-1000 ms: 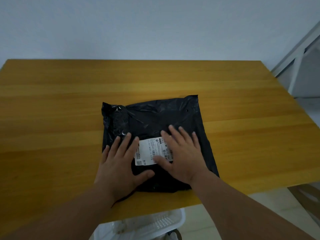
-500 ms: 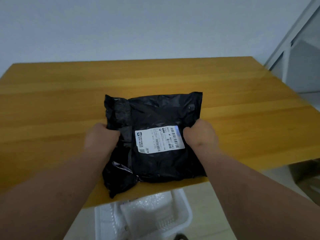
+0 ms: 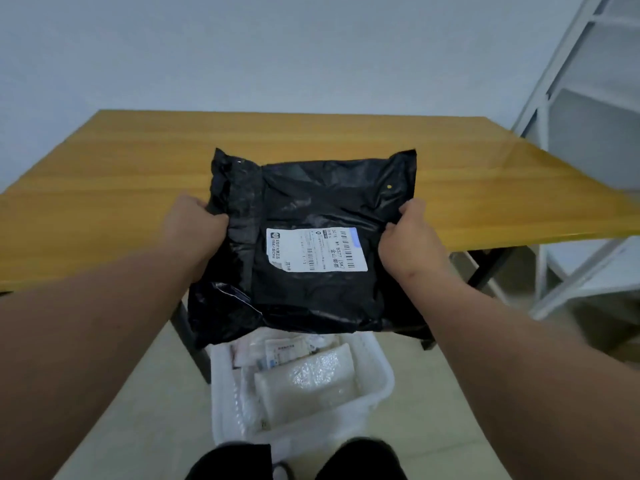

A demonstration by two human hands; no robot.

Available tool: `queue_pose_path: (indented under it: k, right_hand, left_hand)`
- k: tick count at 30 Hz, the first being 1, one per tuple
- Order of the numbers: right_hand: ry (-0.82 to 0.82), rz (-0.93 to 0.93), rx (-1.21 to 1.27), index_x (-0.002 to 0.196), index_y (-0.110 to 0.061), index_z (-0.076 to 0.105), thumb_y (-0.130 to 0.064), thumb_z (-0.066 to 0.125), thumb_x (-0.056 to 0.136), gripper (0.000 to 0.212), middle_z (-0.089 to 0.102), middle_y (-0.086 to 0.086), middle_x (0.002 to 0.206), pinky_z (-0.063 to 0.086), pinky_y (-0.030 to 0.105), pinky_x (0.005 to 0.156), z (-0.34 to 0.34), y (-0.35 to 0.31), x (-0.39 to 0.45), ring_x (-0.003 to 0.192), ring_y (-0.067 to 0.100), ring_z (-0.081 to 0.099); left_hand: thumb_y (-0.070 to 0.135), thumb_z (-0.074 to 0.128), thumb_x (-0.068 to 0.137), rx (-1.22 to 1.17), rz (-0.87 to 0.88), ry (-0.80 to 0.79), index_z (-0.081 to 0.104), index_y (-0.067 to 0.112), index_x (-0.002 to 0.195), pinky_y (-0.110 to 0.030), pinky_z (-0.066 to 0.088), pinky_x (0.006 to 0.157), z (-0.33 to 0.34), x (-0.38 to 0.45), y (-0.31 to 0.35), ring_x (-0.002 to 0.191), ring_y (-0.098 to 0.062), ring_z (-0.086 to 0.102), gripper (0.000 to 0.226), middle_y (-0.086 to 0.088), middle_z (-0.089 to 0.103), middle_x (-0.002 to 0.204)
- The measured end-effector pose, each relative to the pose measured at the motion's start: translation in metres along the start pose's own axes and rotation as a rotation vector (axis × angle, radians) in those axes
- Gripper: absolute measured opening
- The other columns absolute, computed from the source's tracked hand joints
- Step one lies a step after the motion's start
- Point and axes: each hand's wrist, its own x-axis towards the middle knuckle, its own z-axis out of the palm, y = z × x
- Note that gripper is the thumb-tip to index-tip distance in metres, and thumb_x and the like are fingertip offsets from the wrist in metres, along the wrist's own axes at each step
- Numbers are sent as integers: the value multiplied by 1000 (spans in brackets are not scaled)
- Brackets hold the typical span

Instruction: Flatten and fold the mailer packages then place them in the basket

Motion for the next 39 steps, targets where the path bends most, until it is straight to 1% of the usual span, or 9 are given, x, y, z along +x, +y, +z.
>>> queue_pose_path:
  k: [5,8,10,15,18,21,25,32,39]
  right_hand:
    - [-332,87,-97,120,-12,40,-13,45,98,22,57,10,103,40,35,62,-11,0,-43,80,22,52]
    - [-637,67,-402,115,-2,55,-10,39,101,23,58,17,124,42,33,79,-7,-2,-65,104,30,56]
    - [-725,46,-547,96,-5,61,-14,40,101,24,62,15,116,39,30,74,5,7,-76,94,27,56]
    - [-645,88,-503,70,-9,45,-11,37,100,31,42,3,72,30,19,50,31,29,-87,62,16,41]
    - [-662,145,-450,99,-7,51,-10,39,100,13,57,12,107,44,24,78,46,41,-86,105,30,56]
    - [-583,269,-348,141,-1,32,-10,48,97,48,49,20,136,37,34,84,71,60,-74,120,32,51]
    - [-595,323,-356,142,-2,28,-11,49,96,52,50,13,112,36,31,81,112,83,-43,94,22,43]
    - [-687,343,-358,145,-8,24,-15,49,93,58,50,9,104,45,37,82,184,110,18,94,25,51]
    - [-729,364,-381,153,-19,14,-23,49,90,72,40,15,144,48,43,95,204,125,37,120,37,51]
  left_hand:
    - [14,68,89,135,-54,-202,37,20,74,-35,37,68,-45,-63,-12,75,-24,47,36,-9,45,83]
    - [11,73,87,397,-186,-505,54,8,90,-27,37,52,-68,-101,-24,66,-24,47,20,-13,51,85]
    - [10,73,86,525,-279,-606,61,3,106,-24,35,45,-74,-114,-42,60,-21,47,24,-13,53,85]
    - [6,65,87,431,-323,-522,59,7,105,-26,45,49,-55,-118,-80,76,-27,60,19,-17,62,94]
    - [5,58,88,358,-320,-455,44,13,114,-32,52,54,-30,-111,-103,83,-28,60,31,-17,55,99]
    - [5,52,91,420,-281,-415,34,15,123,-36,53,62,-1,-97,-126,84,-28,58,38,-9,49,88]
    - [3,42,95,503,-275,-420,31,15,105,-34,44,67,38,-66,-157,69,-22,49,20,-7,47,78]
    - [2,41,94,546,-303,-592,44,29,95,-27,42,71,82,-11,-203,82,-18,48,27,-2,52,96]
    - [23,52,100,461,-472,-713,31,15,149,-35,52,77,112,2,-208,76,-16,49,54,10,35,79]
